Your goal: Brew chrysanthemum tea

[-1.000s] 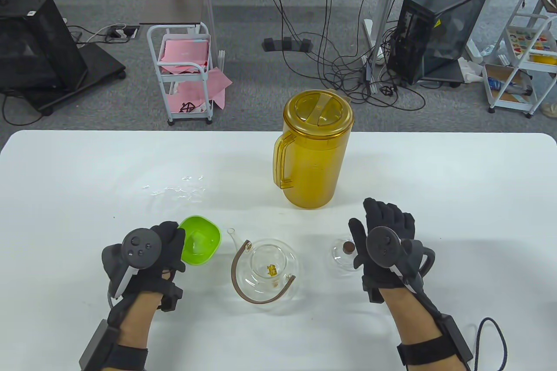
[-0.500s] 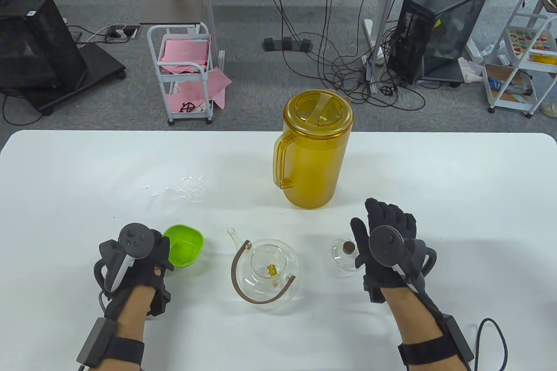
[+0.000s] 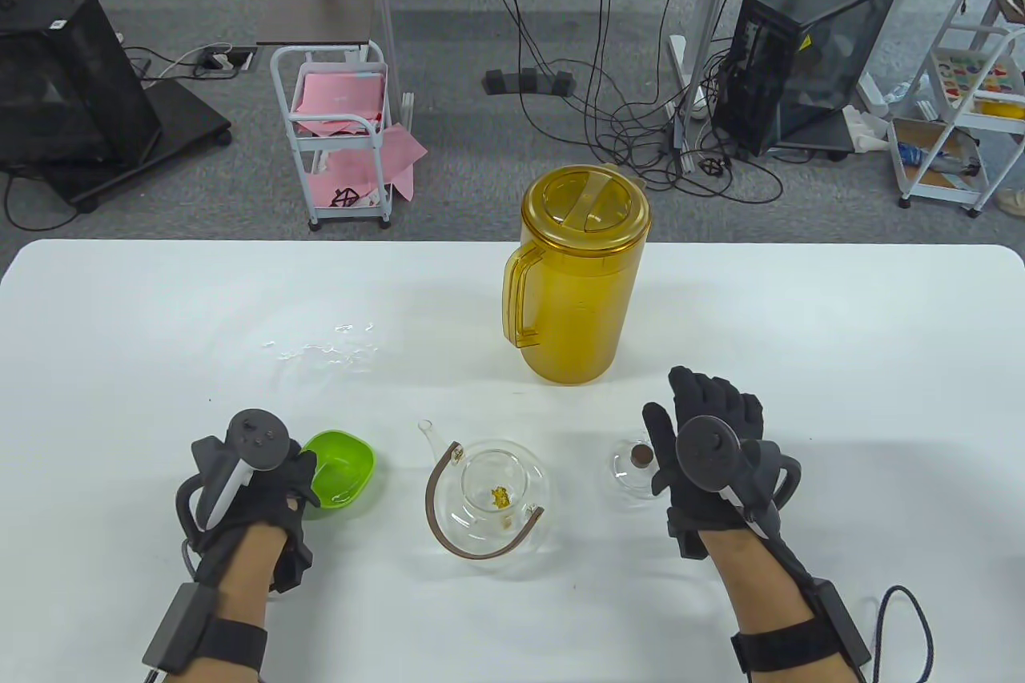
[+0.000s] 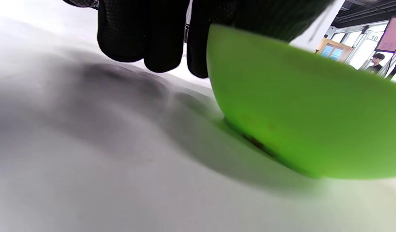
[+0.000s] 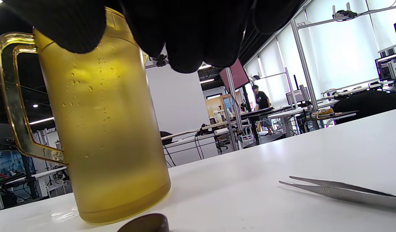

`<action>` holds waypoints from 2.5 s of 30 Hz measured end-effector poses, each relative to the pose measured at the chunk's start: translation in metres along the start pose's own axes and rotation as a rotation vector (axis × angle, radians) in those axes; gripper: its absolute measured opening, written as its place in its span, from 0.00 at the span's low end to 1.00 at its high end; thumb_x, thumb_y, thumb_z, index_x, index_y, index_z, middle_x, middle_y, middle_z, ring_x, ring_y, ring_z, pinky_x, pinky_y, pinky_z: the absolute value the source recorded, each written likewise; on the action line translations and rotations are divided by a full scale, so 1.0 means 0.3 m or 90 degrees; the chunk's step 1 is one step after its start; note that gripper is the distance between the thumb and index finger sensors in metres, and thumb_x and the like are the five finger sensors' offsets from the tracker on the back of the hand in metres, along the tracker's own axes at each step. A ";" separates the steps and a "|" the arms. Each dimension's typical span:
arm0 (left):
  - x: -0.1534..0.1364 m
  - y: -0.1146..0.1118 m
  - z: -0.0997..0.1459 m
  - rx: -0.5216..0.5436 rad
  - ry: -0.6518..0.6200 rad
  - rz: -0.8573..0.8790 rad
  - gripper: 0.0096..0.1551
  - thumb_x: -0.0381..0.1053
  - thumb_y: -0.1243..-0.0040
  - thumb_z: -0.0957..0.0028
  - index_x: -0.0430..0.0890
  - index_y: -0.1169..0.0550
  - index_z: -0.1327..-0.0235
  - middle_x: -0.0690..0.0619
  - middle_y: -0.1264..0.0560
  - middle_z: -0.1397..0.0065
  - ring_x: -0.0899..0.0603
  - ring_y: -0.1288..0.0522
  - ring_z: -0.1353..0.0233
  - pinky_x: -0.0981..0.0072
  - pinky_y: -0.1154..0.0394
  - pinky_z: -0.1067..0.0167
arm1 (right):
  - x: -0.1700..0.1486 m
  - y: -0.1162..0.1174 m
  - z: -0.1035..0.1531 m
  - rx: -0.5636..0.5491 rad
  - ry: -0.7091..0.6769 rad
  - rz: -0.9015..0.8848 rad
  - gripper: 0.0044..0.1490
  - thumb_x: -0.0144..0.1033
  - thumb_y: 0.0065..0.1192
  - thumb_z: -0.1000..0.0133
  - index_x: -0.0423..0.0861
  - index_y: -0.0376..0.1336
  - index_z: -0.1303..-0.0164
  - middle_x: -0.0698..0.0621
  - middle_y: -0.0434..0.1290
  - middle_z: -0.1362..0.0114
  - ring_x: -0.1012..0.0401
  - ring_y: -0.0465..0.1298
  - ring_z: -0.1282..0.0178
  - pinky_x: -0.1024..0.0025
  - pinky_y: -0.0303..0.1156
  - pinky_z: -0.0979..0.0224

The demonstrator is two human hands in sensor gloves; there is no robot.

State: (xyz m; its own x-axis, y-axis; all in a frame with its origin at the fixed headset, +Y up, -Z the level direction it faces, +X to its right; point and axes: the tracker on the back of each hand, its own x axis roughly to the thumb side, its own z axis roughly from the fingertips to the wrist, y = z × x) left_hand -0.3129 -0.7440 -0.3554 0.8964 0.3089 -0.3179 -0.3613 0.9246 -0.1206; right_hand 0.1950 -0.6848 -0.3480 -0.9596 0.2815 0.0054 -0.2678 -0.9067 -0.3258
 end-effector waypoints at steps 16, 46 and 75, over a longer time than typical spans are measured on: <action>0.220 0.236 0.142 0.187 -0.264 0.230 0.44 0.68 0.42 0.40 0.48 0.36 0.16 0.37 0.44 0.10 0.26 0.47 0.16 0.27 0.56 0.25 | -0.020 -0.030 -0.020 -0.007 0.008 -0.048 0.41 0.63 0.55 0.40 0.53 0.57 0.19 0.50 0.64 0.19 0.46 0.66 0.16 0.35 0.54 0.19; 0.982 0.226 -0.124 0.018 -0.198 0.337 0.44 0.74 0.46 0.42 0.46 0.30 0.24 0.38 0.34 0.17 0.25 0.42 0.19 0.24 0.59 0.28 | -0.109 -0.007 -0.050 0.031 0.054 -0.086 0.41 0.63 0.54 0.39 0.53 0.56 0.18 0.50 0.63 0.19 0.46 0.66 0.16 0.35 0.54 0.18; 0.573 0.297 -0.158 0.112 -0.226 0.693 0.32 0.68 0.42 0.42 0.42 0.24 0.44 0.39 0.27 0.41 0.29 0.33 0.39 0.26 0.49 0.28 | -0.110 0.005 -0.055 0.053 0.036 -0.076 0.41 0.63 0.54 0.39 0.54 0.57 0.19 0.51 0.64 0.20 0.46 0.66 0.16 0.35 0.54 0.18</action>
State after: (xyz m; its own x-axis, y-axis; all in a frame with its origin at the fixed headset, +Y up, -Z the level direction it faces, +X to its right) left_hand -0.2031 -0.6191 -0.4655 0.1649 0.9800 0.1117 -0.9705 0.1410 0.1956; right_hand 0.2277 -0.6902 -0.3644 -0.9144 0.4046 -0.0144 -0.3889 -0.8877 -0.2462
